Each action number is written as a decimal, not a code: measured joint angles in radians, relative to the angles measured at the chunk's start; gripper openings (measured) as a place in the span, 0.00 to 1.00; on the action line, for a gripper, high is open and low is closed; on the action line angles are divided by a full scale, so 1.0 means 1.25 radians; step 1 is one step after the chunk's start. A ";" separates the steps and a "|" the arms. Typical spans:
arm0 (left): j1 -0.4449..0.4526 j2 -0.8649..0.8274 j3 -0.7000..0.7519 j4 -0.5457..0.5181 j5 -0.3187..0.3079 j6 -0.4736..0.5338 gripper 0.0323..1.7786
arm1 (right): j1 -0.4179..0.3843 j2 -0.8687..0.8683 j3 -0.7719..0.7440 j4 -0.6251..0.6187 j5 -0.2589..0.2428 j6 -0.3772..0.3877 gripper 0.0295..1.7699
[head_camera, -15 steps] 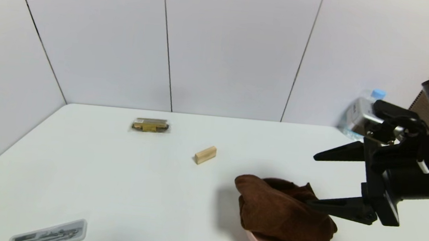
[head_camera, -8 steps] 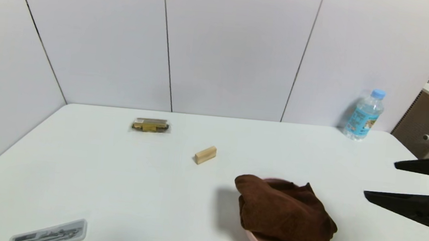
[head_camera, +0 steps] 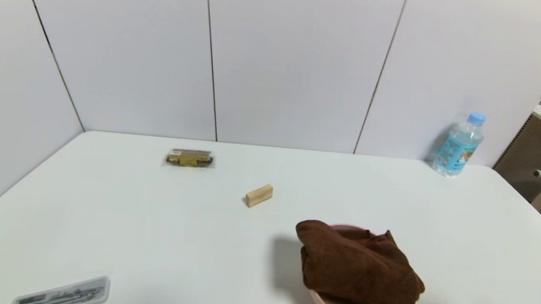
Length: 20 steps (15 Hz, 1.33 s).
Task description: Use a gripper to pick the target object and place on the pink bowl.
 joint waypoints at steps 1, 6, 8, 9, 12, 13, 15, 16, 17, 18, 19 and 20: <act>0.000 0.000 0.000 0.000 -0.001 0.000 0.95 | -0.004 -0.055 0.052 -0.042 -0.021 0.017 0.96; 0.000 0.000 0.000 0.000 -0.001 0.001 0.95 | -0.014 -0.311 0.251 -0.089 -0.037 0.049 0.96; 0.000 0.000 0.000 0.000 -0.001 0.000 0.95 | -0.020 -0.403 0.275 -0.041 0.006 0.052 0.96; 0.000 0.000 0.000 0.000 -0.001 0.000 0.95 | -0.021 -0.435 0.281 -0.015 0.018 0.060 0.96; 0.000 0.000 0.000 0.000 -0.001 0.000 0.95 | -0.024 -0.482 0.287 0.001 0.025 0.117 0.96; 0.000 0.000 0.000 0.000 -0.001 0.000 0.95 | -0.024 -0.489 0.287 0.001 0.023 0.123 0.96; 0.000 0.000 0.000 0.000 -0.001 0.000 0.95 | -0.024 -0.497 0.288 0.001 0.022 0.123 0.96; 0.000 0.000 0.000 0.000 -0.001 0.000 0.95 | -0.024 -0.499 0.288 0.001 0.022 0.122 0.96; 0.000 0.000 0.000 0.000 -0.001 0.000 0.95 | -0.024 -0.500 0.288 0.001 0.022 0.122 0.96; 0.000 0.000 0.000 0.000 -0.001 0.000 0.95 | -0.024 -0.501 0.288 0.000 0.024 0.117 0.96; 0.000 0.000 0.000 0.000 -0.001 0.000 0.95 | -0.024 -0.501 0.288 0.001 0.025 0.113 0.96; 0.000 0.000 0.000 0.000 -0.001 0.000 0.95 | -0.024 -0.501 0.289 0.001 0.025 0.112 0.96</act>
